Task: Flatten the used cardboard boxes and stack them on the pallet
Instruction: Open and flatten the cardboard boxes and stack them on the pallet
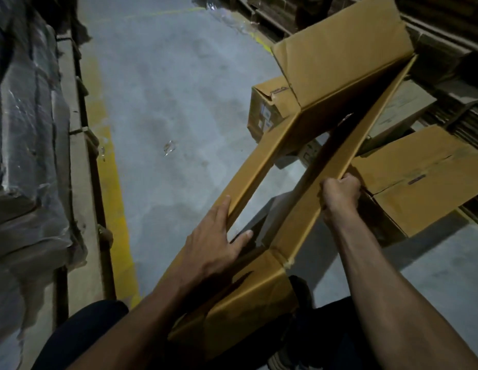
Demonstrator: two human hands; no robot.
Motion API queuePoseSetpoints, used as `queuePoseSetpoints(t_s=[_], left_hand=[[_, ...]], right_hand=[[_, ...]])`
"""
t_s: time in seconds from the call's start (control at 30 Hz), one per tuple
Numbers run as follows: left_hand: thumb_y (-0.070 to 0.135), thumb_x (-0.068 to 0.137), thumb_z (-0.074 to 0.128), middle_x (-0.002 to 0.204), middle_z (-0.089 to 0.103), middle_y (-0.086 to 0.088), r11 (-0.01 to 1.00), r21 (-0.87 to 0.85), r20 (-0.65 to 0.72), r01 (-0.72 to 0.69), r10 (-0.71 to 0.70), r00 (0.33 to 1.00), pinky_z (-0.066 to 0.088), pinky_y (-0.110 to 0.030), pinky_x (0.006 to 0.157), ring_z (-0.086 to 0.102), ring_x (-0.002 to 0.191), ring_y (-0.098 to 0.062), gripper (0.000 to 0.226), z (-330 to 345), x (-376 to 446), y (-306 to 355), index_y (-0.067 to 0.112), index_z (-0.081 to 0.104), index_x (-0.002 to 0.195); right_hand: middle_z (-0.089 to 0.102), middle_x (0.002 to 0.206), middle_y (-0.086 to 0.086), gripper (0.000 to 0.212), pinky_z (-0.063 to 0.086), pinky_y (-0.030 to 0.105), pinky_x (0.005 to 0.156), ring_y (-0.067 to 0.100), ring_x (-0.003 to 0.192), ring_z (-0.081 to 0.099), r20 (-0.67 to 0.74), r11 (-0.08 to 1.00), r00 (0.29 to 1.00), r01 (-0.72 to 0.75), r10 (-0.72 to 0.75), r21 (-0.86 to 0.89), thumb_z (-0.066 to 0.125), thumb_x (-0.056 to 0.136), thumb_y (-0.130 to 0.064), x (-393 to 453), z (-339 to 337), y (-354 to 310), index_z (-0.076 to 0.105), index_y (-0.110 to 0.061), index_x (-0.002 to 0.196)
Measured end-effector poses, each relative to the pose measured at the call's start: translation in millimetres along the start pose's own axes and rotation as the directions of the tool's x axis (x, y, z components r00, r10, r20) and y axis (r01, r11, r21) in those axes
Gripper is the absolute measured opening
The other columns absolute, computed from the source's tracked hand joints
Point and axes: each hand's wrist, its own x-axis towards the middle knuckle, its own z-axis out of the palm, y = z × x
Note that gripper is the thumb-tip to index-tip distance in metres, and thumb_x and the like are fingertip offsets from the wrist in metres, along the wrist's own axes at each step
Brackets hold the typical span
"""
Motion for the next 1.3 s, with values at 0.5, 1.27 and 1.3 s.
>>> queuePoseSetpoints(t_s=[0.5,1.27,1.3], left_hand=[[0.049,0.089,0.057,0.107,0.060,-0.002,0.958,0.268,-0.101,0.105,-0.080,0.992,0.040,-0.033,0.069,0.062,0.087,-0.027,0.057,8.8,-0.4,67.0,0.023,0.032,0.133],[0.066,0.071,0.061,0.077,0.071,-0.021,0.814,-0.573,-0.510,0.094,-0.444,0.737,0.055,-0.050,0.067,0.070,0.073,-0.031,0.072,-112.0,107.5,-1.5,-0.004,0.072,0.082],[0.064,0.074,0.064,0.078,0.071,-0.020,0.804,-0.585,-0.511,0.106,-0.467,0.722,0.053,-0.051,0.066,0.068,0.071,-0.030,0.072,-118.5,117.2,-6.3,-0.007,0.072,0.085]], right_hand=[[0.071,0.101,0.004,0.019,0.060,0.048,0.087,0.023,0.095,0.070,0.243,0.998,0.968,0.047,-0.055,0.037,0.056,0.095,-0.013,-0.7,27.9,-32.7,0.060,-0.016,0.113],[0.044,0.152,0.012,0.064,0.037,0.051,0.114,0.032,0.138,0.044,0.497,0.954,0.858,0.033,0.125,-0.297,0.043,0.102,-0.054,-8.9,46.6,42.1,0.039,-0.014,0.151],[0.045,0.151,0.013,0.079,0.040,0.054,0.111,0.036,0.134,0.047,0.459,0.949,0.869,-0.036,0.185,-0.314,0.054,0.090,-0.063,-6.9,47.2,48.3,0.038,-0.015,0.151]])
